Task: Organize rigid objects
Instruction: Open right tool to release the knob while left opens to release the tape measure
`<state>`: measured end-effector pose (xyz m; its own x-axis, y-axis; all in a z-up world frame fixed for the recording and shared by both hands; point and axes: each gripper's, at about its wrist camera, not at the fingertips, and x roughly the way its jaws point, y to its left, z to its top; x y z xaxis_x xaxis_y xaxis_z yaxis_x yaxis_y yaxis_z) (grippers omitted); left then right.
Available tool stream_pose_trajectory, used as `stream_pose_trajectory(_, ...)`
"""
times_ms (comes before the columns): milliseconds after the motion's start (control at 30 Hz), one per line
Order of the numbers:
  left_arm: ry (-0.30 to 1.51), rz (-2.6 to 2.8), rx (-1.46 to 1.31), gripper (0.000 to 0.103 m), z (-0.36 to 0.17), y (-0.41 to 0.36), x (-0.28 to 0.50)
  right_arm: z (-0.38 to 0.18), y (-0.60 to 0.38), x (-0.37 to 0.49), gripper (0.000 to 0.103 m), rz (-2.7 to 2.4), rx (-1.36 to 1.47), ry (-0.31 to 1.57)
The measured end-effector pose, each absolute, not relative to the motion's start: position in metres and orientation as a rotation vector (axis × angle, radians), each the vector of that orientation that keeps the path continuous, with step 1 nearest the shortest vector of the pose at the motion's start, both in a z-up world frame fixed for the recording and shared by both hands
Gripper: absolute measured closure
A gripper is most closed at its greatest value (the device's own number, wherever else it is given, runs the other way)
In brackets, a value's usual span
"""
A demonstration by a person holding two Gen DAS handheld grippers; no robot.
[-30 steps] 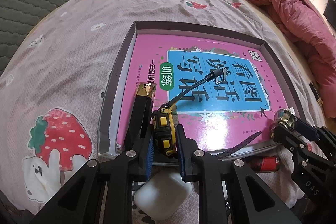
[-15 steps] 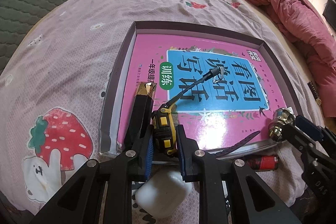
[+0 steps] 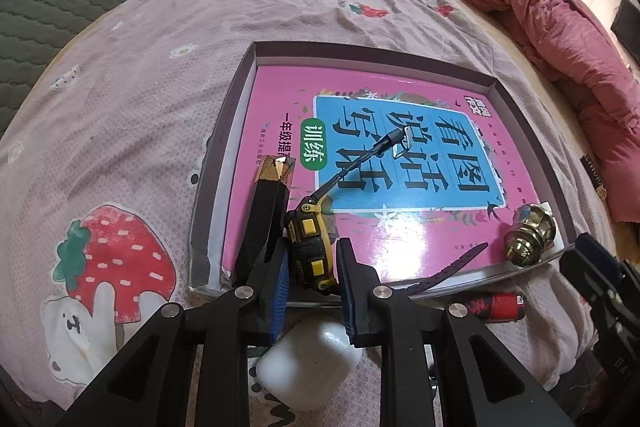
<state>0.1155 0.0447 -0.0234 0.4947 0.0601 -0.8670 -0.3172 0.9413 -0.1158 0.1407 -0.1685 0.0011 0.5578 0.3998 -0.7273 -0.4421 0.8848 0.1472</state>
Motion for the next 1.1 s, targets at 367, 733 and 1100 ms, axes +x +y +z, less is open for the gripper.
stream_pose_trajectory(367,1.022,0.222,-0.294,0.071,-0.0208,0.0444,0.1129,-0.0026,-0.1697,0.1396,0.057,0.493,-0.054,0.852)
stream_pose_trajectory(733,1.023,0.215,-0.292,0.063,-0.0194,0.0420,0.1135,-0.0019,-0.1704,0.1387,0.057,0.484,-0.051,0.849)
stream_pose_trajectory(1100,1.021,0.222,-0.298,0.059,-0.0178,0.0441,0.1114,0.0002,-0.1705,0.1365,0.055,0.481,-0.057,0.849)
